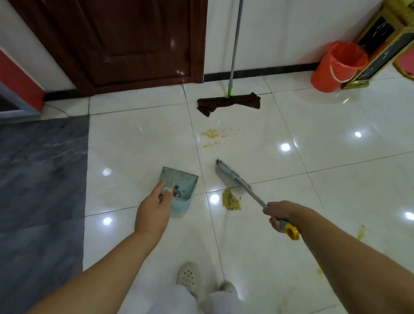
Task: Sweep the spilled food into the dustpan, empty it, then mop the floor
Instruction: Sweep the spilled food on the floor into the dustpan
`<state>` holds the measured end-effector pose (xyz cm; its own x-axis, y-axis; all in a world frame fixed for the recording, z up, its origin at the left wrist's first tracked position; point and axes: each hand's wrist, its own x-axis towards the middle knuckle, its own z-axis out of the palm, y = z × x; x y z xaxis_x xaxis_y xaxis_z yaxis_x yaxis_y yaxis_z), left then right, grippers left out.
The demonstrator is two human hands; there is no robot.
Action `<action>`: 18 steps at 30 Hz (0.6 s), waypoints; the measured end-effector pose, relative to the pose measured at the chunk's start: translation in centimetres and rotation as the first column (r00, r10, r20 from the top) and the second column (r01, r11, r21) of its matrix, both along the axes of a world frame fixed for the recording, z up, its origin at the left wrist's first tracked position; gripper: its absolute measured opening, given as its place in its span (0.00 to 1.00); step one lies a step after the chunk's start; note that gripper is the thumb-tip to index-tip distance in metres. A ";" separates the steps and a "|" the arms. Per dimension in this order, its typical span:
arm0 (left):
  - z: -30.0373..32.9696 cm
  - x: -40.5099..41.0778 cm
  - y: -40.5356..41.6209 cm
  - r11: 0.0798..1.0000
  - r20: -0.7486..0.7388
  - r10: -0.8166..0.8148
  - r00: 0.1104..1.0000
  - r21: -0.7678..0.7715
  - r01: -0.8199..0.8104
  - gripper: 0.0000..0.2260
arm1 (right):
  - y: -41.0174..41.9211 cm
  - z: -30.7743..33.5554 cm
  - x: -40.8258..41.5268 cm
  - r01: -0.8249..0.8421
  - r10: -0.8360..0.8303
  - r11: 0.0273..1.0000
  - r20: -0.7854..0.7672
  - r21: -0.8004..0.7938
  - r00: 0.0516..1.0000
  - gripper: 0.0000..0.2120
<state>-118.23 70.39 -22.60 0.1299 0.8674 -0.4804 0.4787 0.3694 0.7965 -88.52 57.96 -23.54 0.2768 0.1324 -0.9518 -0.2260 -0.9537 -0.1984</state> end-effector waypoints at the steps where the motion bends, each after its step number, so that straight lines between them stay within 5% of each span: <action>1: -0.2 -0.1 -0.4 1.000 -0.004 0.011 1.000 -0.010 -0.011 0.19 | 0.6 -0.7 0.0 -0.053 0.053 0.999 0.004 -0.012 0.999 0.02; 9: -0.9 1.6 -5.6 0.997 -0.061 0.065 0.996 -0.030 -0.067 0.18 | -2.6 -3.0 0.2 -0.478 0.484 0.872 0.050 -0.105 0.873 0.12; 18: -0.9 3.8 -11.5 0.999 -0.074 0.029 0.997 -0.017 -0.030 0.17 | -12.4 -0.6 4.2 -0.691 0.707 0.705 0.083 -0.161 0.702 0.09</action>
<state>-114.44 58.88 -23.55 0.0676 0.8615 -0.5033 0.5246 0.3984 0.7524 -84.31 45.59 -24.11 0.2669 0.2360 -0.9344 0.5342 -0.8432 -0.0604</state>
